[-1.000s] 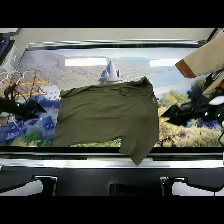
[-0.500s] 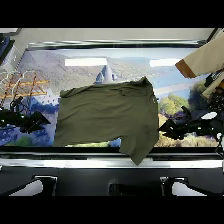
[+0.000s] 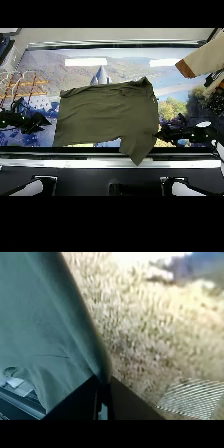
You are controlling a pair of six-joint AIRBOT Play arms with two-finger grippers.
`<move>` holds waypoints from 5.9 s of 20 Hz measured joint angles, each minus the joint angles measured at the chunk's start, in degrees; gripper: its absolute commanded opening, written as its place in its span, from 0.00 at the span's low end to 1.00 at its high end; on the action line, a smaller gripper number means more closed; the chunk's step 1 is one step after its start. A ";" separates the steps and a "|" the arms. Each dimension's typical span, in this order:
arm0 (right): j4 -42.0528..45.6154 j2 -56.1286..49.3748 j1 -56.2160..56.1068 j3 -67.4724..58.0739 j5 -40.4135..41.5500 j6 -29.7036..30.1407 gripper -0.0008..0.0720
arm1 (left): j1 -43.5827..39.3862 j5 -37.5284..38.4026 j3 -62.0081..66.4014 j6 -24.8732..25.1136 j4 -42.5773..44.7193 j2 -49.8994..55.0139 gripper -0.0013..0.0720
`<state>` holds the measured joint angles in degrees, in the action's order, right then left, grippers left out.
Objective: Fold the clothes and pants, and hang the long-sleeved shirts on hangers.
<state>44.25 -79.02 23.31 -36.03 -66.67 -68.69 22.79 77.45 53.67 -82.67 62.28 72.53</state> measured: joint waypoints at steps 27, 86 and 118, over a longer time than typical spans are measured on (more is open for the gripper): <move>-19.39 21.07 -0.02 -8.35 -4.33 5.70 0.05 | -2.91 -12.09 -7.54 2.86 -14.62 -4.59 0.04; 4.44 0.33 4.96 -23.23 -4.90 -3.15 0.67 | -1.55 9.53 38.21 -3.17 -0.55 22.91 0.90; -1.84 8.50 -1.73 6.27 11.30 4.79 0.06 | 3.06 -2.51 -2.62 0.26 0.35 -0.15 0.90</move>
<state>42.41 -70.52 21.58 -29.76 -55.37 -63.90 25.85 74.94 51.05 -82.41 62.63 72.38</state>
